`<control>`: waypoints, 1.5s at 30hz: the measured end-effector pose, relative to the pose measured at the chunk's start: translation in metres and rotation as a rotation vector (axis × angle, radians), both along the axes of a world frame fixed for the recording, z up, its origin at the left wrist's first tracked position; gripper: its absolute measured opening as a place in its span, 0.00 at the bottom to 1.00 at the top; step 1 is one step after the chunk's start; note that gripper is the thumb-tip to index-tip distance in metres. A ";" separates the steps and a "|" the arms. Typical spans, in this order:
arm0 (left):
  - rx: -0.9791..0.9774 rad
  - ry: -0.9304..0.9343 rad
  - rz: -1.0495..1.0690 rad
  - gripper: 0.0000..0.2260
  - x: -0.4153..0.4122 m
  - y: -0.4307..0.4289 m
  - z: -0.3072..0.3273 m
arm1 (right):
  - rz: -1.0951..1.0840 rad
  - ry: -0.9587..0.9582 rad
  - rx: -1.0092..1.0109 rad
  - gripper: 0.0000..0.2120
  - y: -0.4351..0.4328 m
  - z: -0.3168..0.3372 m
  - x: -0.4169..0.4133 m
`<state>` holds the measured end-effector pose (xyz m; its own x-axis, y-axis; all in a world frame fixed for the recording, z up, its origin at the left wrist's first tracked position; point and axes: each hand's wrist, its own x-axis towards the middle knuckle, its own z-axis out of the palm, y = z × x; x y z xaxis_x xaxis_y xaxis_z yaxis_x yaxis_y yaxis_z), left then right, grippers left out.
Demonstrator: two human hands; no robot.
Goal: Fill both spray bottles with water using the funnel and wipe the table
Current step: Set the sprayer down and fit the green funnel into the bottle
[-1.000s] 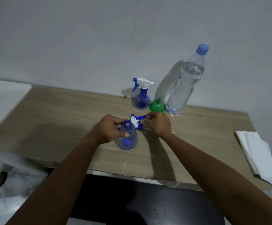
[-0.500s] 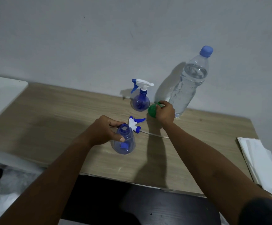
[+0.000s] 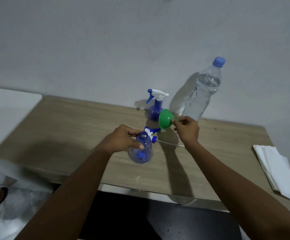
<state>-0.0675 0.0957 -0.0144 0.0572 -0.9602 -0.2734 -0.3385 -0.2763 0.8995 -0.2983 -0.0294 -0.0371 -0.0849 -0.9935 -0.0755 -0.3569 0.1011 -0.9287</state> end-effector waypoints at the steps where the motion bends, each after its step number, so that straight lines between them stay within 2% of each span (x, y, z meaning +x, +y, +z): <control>1: -0.006 0.010 0.000 0.26 0.001 0.001 -0.002 | -0.002 -0.121 0.039 0.09 0.008 0.007 0.001; 4: -0.051 0.014 -0.005 0.27 0.003 0.002 -0.005 | 0.056 -0.376 0.172 0.11 0.036 0.021 0.004; 8: -0.098 0.045 -0.038 0.28 0.003 0.005 -0.008 | 0.160 -0.568 0.386 0.10 0.065 0.024 0.010; 11: -0.116 0.038 -0.062 0.33 0.005 0.004 -0.009 | 0.239 -0.696 0.430 0.07 0.080 0.025 0.015; 13: -0.121 0.033 -0.069 0.35 0.008 0.001 -0.012 | 0.247 -0.742 0.421 0.08 0.086 0.026 0.017; 20: -0.135 0.048 -0.112 0.35 0.011 0.000 -0.020 | 0.268 -0.727 0.369 0.05 0.089 0.028 0.021; 29: -0.183 0.110 -0.118 0.29 0.010 0.004 -0.025 | 0.392 -0.535 0.083 0.10 0.084 0.038 0.042; 35: -0.157 0.129 -0.088 0.22 0.010 0.002 -0.028 | 0.457 -0.537 0.050 0.15 0.084 0.022 0.049; 45: -0.141 0.118 -0.081 0.23 0.010 0.002 -0.025 | 0.430 -0.556 0.038 0.19 0.086 0.012 0.049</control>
